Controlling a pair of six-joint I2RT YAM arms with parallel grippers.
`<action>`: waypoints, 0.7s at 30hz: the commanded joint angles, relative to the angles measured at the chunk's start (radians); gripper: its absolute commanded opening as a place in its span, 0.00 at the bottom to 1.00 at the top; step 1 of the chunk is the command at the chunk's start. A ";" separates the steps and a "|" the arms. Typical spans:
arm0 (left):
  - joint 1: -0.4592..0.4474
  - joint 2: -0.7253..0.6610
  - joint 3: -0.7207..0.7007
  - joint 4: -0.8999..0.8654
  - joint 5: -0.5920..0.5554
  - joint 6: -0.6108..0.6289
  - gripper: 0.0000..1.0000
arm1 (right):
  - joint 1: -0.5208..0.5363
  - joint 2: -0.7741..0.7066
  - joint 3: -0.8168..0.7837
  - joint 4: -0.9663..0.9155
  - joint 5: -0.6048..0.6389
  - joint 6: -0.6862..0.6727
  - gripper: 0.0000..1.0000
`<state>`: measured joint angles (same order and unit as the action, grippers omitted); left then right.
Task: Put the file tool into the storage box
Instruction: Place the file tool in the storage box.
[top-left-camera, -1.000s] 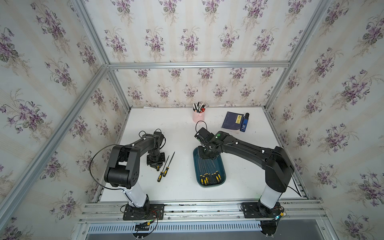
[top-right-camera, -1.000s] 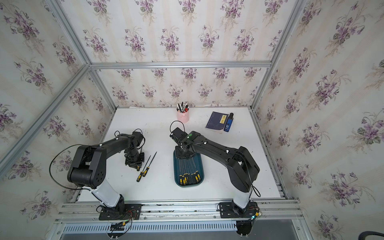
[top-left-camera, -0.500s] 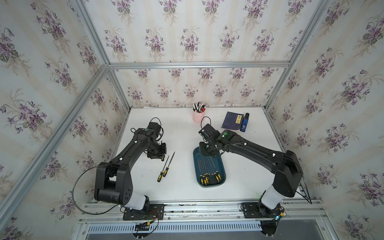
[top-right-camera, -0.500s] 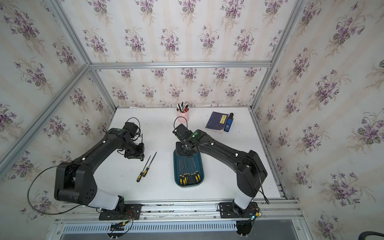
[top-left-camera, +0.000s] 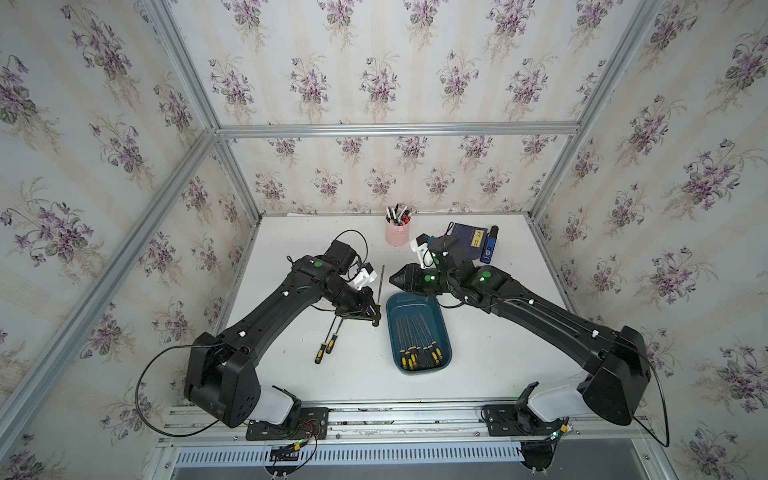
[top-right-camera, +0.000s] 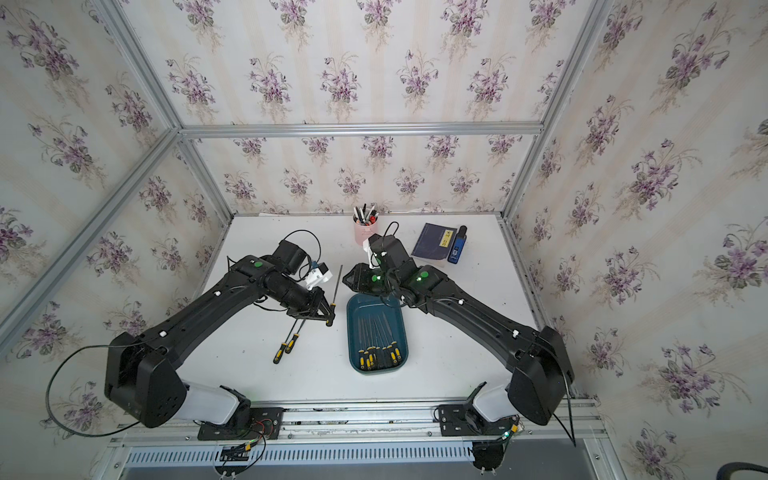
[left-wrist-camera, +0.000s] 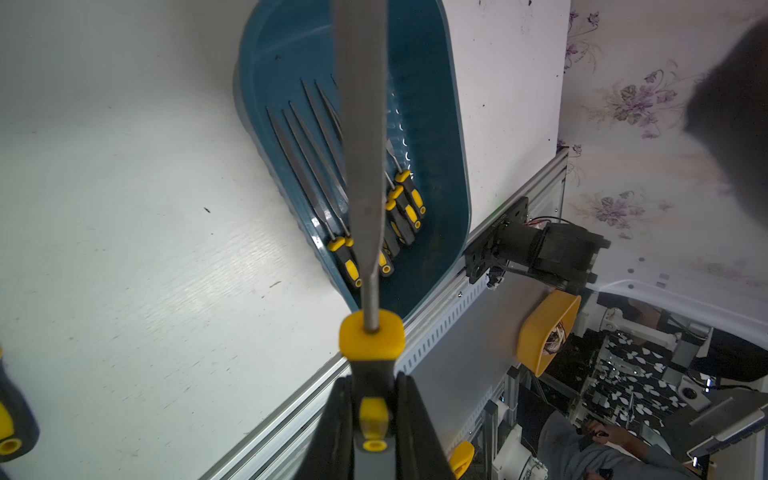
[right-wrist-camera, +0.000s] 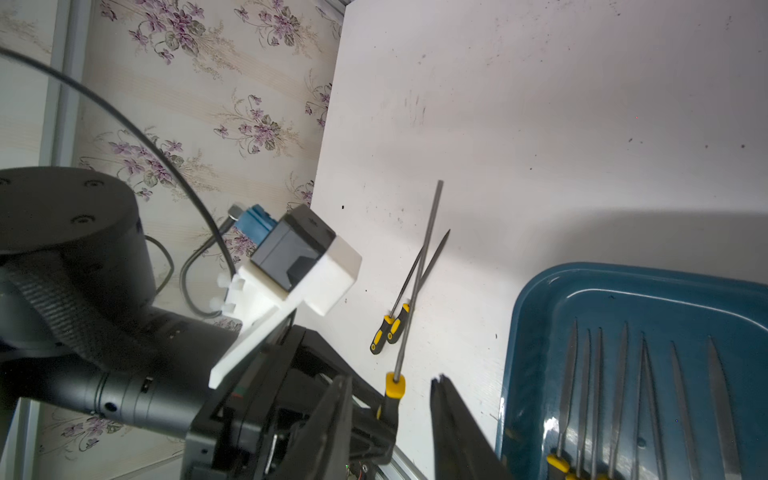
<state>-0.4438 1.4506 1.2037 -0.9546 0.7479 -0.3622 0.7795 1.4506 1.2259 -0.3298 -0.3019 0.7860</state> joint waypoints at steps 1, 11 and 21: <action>-0.010 -0.001 -0.001 0.050 0.059 -0.031 0.04 | 0.004 0.003 -0.020 0.038 -0.030 0.016 0.37; -0.054 -0.019 -0.024 0.071 0.078 -0.050 0.04 | 0.004 0.033 -0.036 0.043 0.008 0.024 0.36; -0.070 -0.063 -0.053 0.094 0.105 -0.061 0.04 | 0.004 0.100 -0.020 0.029 0.041 0.016 0.32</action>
<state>-0.5102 1.4120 1.1553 -0.8787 0.8223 -0.4274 0.7841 1.5368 1.1942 -0.3122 -0.2798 0.8112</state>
